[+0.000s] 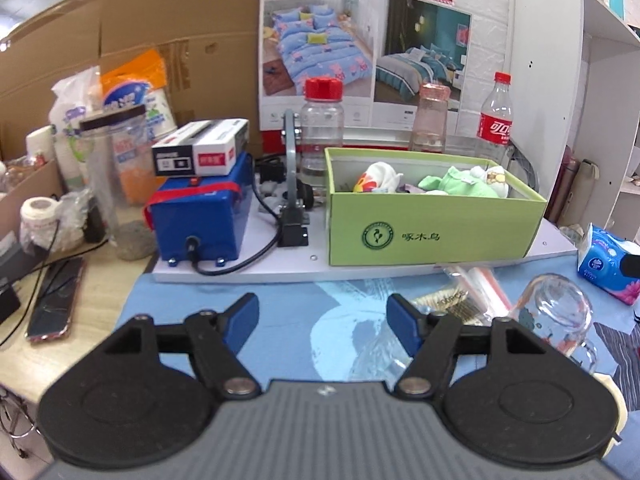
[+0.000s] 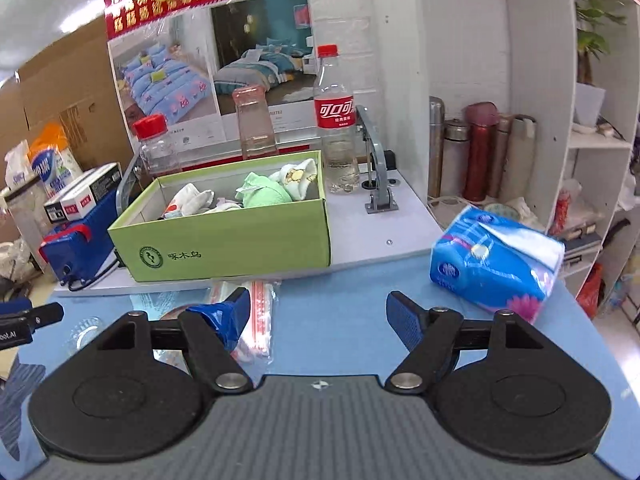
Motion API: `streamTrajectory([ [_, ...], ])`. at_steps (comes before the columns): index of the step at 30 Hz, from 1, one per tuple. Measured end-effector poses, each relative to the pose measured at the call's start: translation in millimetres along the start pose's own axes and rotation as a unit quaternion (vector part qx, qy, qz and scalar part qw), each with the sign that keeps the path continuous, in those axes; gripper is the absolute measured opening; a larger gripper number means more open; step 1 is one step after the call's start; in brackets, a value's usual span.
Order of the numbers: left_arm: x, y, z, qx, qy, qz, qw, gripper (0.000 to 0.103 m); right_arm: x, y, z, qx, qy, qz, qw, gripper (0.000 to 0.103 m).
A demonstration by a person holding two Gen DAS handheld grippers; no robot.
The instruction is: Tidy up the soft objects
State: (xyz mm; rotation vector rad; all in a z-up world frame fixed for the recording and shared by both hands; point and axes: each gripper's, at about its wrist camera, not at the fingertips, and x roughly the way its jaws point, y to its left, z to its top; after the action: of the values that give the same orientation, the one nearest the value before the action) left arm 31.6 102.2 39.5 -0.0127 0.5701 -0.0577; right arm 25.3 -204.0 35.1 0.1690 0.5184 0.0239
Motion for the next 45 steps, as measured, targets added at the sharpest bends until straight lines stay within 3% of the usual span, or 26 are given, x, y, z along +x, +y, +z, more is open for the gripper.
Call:
streamTrajectory([
  [8,-43,-4,-21,-0.012,-0.027,0.022,0.9993,0.071,-34,-2,-25,0.025,-0.016,0.003,1.0,0.061],
  [14,-50,-11,-26,0.004,-0.041,0.046,0.9981,0.071,-37,-1,-36,0.032,-0.006,0.016,0.999,0.061],
  [28,-1,4,-12,0.015,-0.024,0.12,0.9924,0.072,-1,-10,-17,0.054,0.021,0.017,0.998,0.061],
  [45,39,28,-8,-0.008,0.005,0.152,0.9883,0.072,22,-4,12,0.028,0.025,0.002,0.999,0.062],
])
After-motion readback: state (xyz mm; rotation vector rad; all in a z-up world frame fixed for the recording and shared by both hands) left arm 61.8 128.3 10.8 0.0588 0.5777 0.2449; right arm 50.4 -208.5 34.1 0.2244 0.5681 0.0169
